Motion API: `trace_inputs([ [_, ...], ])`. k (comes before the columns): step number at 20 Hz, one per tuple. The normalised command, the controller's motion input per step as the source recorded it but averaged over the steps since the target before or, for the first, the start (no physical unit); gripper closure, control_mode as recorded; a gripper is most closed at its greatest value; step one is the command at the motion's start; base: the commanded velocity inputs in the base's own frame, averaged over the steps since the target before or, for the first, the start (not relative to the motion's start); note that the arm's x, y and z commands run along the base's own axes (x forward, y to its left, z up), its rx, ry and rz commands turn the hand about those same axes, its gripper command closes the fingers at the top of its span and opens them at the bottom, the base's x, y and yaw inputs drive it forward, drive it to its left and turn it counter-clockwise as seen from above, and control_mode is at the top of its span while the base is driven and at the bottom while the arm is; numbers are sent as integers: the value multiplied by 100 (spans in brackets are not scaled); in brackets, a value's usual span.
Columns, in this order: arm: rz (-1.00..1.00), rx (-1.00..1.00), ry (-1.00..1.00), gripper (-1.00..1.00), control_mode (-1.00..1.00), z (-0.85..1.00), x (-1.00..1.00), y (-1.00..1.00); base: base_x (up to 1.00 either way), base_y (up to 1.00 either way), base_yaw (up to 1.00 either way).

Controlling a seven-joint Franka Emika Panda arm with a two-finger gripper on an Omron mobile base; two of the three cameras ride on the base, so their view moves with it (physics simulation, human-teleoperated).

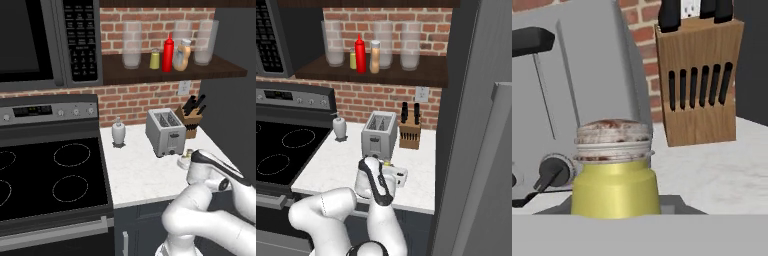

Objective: Put the shaker and condiment bottle from the counter next to their counterparts in the cabinet.

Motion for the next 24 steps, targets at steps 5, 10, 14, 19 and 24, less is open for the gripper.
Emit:
trace_inputs([
  [5,-23,-17,-2,100,-100,90,0,12,0,0,0],
  [10,-21,-13,-2,100,-100,86,-13,2,0,0,0],
  [14,-11,-5,0,100,-100,79,-2,1,0,0,0],
  [19,-1,0,0,100,-100,80,-13,11,0,0,0],
  [24,0,3,2,100,-100,95,-43,0,0,0,0],
])
